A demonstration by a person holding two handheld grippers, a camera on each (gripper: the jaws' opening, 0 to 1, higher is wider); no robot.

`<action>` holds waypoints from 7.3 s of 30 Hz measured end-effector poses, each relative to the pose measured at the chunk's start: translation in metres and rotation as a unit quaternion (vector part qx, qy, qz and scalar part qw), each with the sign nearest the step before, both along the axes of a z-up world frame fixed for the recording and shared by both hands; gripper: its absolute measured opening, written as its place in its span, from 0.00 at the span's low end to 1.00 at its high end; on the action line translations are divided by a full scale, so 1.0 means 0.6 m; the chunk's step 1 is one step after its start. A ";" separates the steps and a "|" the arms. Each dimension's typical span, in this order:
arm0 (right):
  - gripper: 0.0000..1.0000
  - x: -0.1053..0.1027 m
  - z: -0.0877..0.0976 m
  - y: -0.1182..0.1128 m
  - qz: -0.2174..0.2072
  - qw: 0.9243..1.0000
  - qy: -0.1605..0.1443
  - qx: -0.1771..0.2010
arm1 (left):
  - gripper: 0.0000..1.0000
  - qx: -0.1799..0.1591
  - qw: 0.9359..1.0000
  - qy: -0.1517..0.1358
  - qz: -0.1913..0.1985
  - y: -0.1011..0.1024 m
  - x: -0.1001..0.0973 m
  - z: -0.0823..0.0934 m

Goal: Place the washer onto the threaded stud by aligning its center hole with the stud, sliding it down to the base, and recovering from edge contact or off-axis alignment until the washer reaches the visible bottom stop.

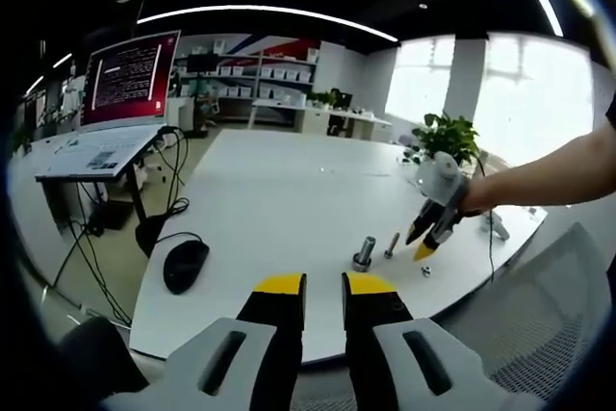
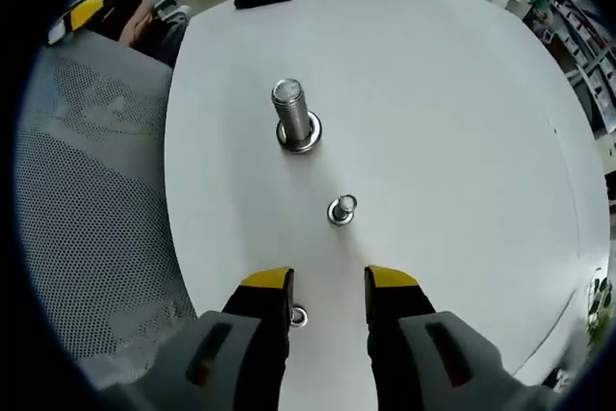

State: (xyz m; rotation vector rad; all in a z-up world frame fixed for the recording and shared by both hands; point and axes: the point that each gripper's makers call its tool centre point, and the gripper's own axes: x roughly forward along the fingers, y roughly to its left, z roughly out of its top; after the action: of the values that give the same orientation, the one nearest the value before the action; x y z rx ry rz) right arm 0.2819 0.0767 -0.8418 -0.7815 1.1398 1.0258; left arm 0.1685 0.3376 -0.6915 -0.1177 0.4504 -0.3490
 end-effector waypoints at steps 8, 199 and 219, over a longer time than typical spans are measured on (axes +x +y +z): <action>0.31 -0.033 -0.008 -0.034 -0.004 1.000 0.011 -0.007 | 0.11 -0.008 1.000 -0.007 0.003 0.000 0.002 0.004; 0.13 0.032 0.082 0.060 0.049 0.998 -0.018 -0.020 | 0.00 0.189 0.948 0.227 -0.119 -0.050 -0.077 -0.100; 0.13 0.042 0.059 0.074 0.062 0.997 -0.012 -0.036 | 0.00 0.235 0.940 0.220 -0.114 -0.028 -0.068 -0.110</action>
State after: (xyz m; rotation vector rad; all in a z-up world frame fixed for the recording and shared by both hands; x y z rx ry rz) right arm 0.3069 0.1209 -0.8066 -0.9282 1.1236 1.0802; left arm 0.1277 0.3210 -0.7574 0.3333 0.9846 -0.4341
